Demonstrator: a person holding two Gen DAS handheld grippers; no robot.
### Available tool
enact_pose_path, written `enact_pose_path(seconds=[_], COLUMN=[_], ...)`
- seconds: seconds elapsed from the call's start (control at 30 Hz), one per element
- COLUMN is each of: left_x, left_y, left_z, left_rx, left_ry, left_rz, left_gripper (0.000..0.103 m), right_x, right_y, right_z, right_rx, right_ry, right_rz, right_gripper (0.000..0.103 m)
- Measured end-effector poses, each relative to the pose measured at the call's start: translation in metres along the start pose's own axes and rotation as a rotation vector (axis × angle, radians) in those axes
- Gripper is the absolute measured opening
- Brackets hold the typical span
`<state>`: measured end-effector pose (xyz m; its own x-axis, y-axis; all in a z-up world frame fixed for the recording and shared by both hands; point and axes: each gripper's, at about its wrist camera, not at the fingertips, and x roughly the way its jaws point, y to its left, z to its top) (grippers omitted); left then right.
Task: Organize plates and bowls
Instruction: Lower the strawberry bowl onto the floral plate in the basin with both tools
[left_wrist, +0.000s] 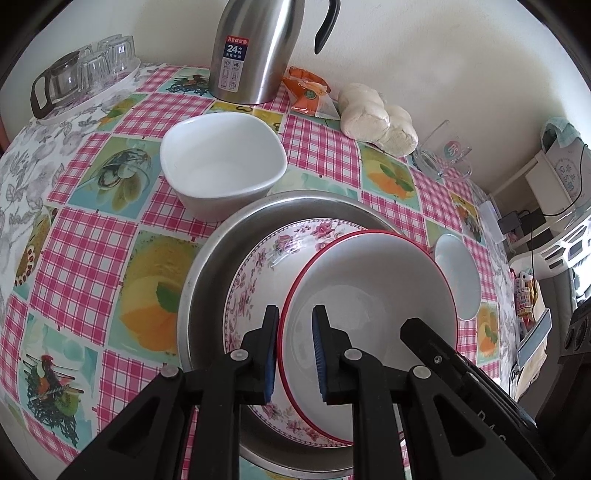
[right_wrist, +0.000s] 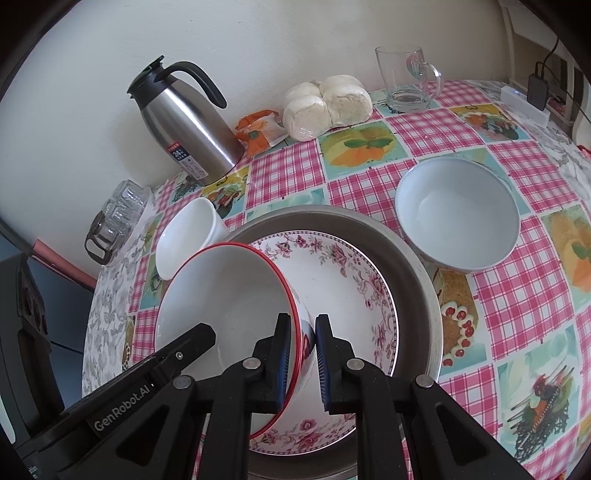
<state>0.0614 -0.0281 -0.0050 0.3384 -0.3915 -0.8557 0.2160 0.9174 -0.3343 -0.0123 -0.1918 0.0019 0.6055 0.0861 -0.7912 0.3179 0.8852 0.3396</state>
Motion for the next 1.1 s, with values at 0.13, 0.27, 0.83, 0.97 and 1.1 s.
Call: enact_pose_path(seconds=[0.13, 0.27, 0.83, 0.97, 1.1], left_x=[0.003, 0.008, 0.010, 0.010, 0.010], left_y=[0.000, 0.000, 0.001, 0.003, 0.002], left_z=[0.000, 0.000, 0.002, 0.002, 0.002], left_rx=[-0.003, -0.007, -0.017, -0.032, -0.034], left_ry=[0.010, 0.022, 0.014, 0.015, 0.018], left_rz=[0.001, 0.004, -0.007, -0.019, -0.016], left_gripper=[0.017, 0.017, 0.017, 0.020, 0.020], right_x=[0.003, 0.006, 0.012, 0.012, 0.011], right_y=[-0.003, -0.007, -0.011, -0.014, -0.013], right_z=[0.000, 0.000, 0.002, 0.002, 0.002], right_rx=[0.009, 0.025, 0.038, 0.047, 0.036], right_ry=[0.004, 0.013, 0.021, 0.030, 0.026], right_rz=[0.003, 0.006, 0.017, 0.026, 0.017], right_gripper=[0.015, 0.015, 0.017, 0.017, 0.017])
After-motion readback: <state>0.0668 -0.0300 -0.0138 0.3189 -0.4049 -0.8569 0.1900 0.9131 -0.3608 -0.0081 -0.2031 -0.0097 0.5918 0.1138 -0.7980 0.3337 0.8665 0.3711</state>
